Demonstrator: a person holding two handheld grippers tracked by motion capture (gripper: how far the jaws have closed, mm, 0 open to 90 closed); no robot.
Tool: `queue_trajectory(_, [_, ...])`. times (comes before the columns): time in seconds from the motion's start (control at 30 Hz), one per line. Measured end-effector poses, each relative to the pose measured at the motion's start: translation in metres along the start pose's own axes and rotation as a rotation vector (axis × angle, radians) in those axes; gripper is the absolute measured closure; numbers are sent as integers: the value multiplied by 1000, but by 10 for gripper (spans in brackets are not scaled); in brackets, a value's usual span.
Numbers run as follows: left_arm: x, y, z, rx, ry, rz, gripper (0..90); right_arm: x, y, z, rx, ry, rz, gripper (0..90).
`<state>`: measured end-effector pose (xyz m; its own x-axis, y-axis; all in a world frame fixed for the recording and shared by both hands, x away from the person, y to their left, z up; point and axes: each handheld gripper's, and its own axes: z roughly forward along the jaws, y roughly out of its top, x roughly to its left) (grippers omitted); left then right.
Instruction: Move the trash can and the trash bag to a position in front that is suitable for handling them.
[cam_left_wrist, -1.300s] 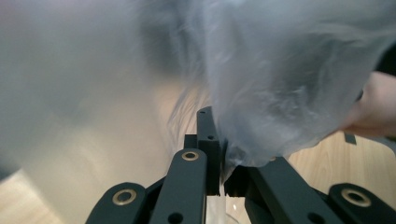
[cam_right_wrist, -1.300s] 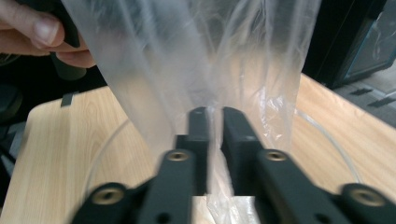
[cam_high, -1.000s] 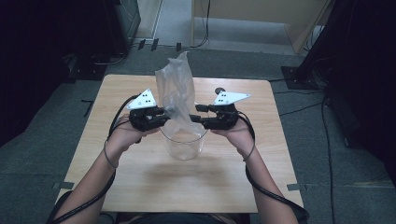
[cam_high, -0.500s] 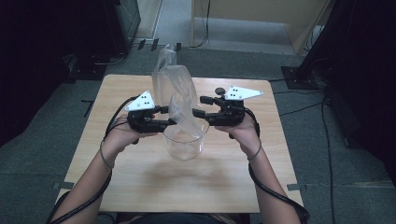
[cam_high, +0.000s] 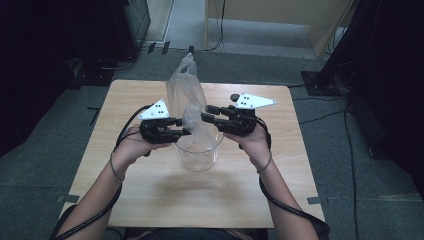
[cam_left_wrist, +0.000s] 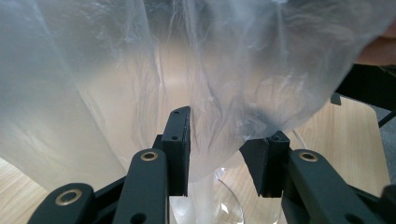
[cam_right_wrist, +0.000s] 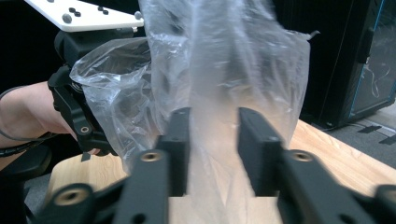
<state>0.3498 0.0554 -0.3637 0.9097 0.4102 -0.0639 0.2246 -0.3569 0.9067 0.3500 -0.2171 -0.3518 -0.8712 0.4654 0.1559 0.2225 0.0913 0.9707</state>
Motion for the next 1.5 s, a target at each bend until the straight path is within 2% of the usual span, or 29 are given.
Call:
queue_trajectory(0.03, [0,0,0,0,0,-4,623,0,-1,0,5,2,-1,775])
queue_trajectory(0.07, [1,0,0,0,0,-6,612,2,-2,2,9,7,-10,857])
queue_trajectory(0.17, [2,-1,1,-2,7,-13,563,3,-2,3,14,6,-21,900])
queue_trajectory(0.3, [6,-2,-2,-9,12,-38,506,3,-4,2,27,-4,-28,900])
queue_trajectory(0.5, [12,-2,-11,-16,21,-60,486,-2,-8,-4,69,-50,-44,900])
queue_trajectory(0.6, [14,-3,-15,-17,26,-65,476,-5,-12,-5,86,-64,-31,900])
queue_trajectory(0.73, [18,-3,-20,-23,43,-69,473,-8,-17,-6,100,-47,-21,900])
queue_trajectory(0.83, [22,-4,-23,-33,61,-80,472,-9,-21,-6,128,-41,-16,900])
queue_trajectory(0.87, [24,-5,-25,-32,70,-82,470,-10,-25,-6,167,-31,-22,899])
queue_trajectory(0.9, [25,-5,-26,-33,74,-86,470,-10,-25,-6,167,-31,-22,899])
queue_trajectory(1.0, [28,-6,-29,-40,87,-96,470,-13,-28,-9,190,-20,-26,786])
queue_trajectory(1.07, [30,-7,-30,-41,93,-99,470,-15,-26,-12,182,-18,-19,705])
queue_trajectory(1.13, [32,-8,-31,-42,101,-103,471,-19,-21,-21,153,-37,-14,599])
queue_trajectory(1.33, [34,-8,-32,-44,109,-107,471,-27,-14,-34,115,-66,-2,532])
queue_trajectory(1.5, [33,-7,-34,-45,112,-99,470,-34,-13,-39,104,-89,2,520])
